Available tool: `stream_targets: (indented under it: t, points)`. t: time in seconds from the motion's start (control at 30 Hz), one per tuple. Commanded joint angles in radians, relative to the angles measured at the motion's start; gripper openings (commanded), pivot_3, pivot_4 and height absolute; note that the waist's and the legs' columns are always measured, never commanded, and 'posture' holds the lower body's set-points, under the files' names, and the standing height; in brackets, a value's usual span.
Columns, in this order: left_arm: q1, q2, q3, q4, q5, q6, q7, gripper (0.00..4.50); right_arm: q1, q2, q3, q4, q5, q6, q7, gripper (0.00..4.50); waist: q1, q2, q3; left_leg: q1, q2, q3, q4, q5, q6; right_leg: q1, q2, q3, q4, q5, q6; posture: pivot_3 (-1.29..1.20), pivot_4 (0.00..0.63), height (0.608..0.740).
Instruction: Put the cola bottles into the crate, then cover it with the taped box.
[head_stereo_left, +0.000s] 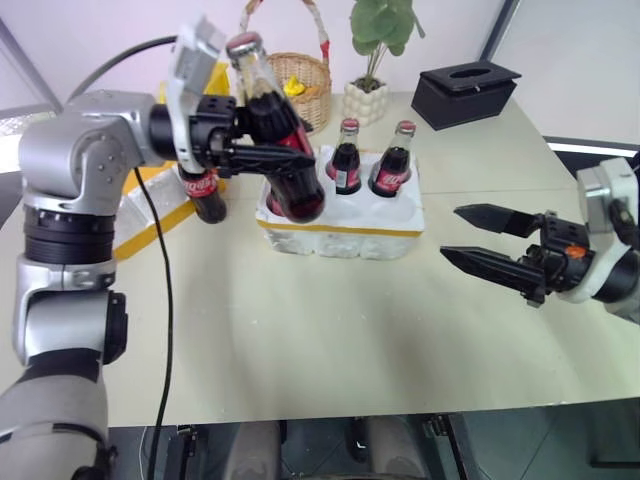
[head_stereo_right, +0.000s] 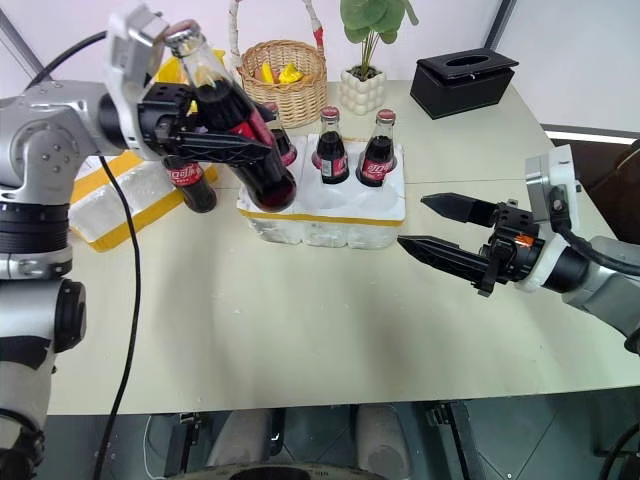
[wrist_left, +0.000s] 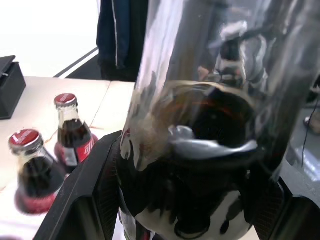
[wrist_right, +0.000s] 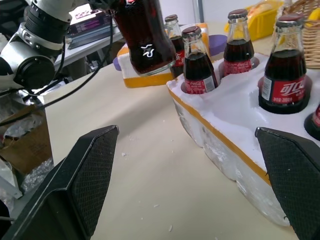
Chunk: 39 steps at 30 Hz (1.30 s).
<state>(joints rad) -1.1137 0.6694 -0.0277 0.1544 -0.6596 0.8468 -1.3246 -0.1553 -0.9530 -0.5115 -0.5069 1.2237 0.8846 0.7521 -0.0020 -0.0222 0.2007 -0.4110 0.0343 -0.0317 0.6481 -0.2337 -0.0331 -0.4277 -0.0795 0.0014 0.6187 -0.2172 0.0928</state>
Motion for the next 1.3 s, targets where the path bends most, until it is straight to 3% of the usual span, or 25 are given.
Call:
stream_targets:
  t: [0.03,0.27,0.7,0.9,1.3]
  points:
    - [-0.089,-0.026,0.014,-0.029,-0.021,0.043,0.047,2.68,0.000,0.009,-0.022,-0.031,0.021,-0.023,-0.006,4.50,-0.005,0.000,0.000,0.000,0.000,0.000,0.000,0.000,0.000,0.000,0.000,0.000,0.000,0.000,0.000,0.00,0.150,0.740]
    - [-0.199,-0.149,-0.068,0.053,0.105,0.043,0.209,2.68,-0.020,0.018,-0.003,-0.027,0.020,-0.023,-0.016,4.50,-0.007,0.000,0.000,0.000,-0.001,0.000,0.001,0.000,0.000,0.000,0.000,0.000,0.001,0.000,0.001,0.00,0.150,0.740]
    - [-0.198,-0.285,-0.170,0.141,0.297,0.003,0.393,2.68,0.004,0.038,-0.020,-0.051,0.030,-0.034,-0.056,4.50,-0.008,0.000,0.000,0.000,-0.001,0.000,0.000,0.000,0.000,0.000,0.000,0.001,0.001,0.000,0.001,0.00,0.150,0.740]
    - [-0.192,-0.348,-0.156,0.184,0.334,-0.026,0.456,2.68,0.022,0.040,-0.028,-0.061,0.042,-0.046,-0.078,4.50,-0.006,0.000,0.001,0.000,-0.001,0.000,0.000,0.000,0.000,0.000,0.000,0.001,0.000,0.000,0.001,0.00,0.150,0.740]
    - [-0.132,-0.336,-0.231,0.111,0.415,-0.026,0.447,2.68,0.011,0.015,-0.038,-0.042,0.002,-0.064,-0.080,4.50,-0.008,0.000,0.001,0.000,-0.001,0.000,0.000,0.000,0.000,0.000,0.000,0.001,0.001,0.000,0.001,0.00,0.150,0.740]
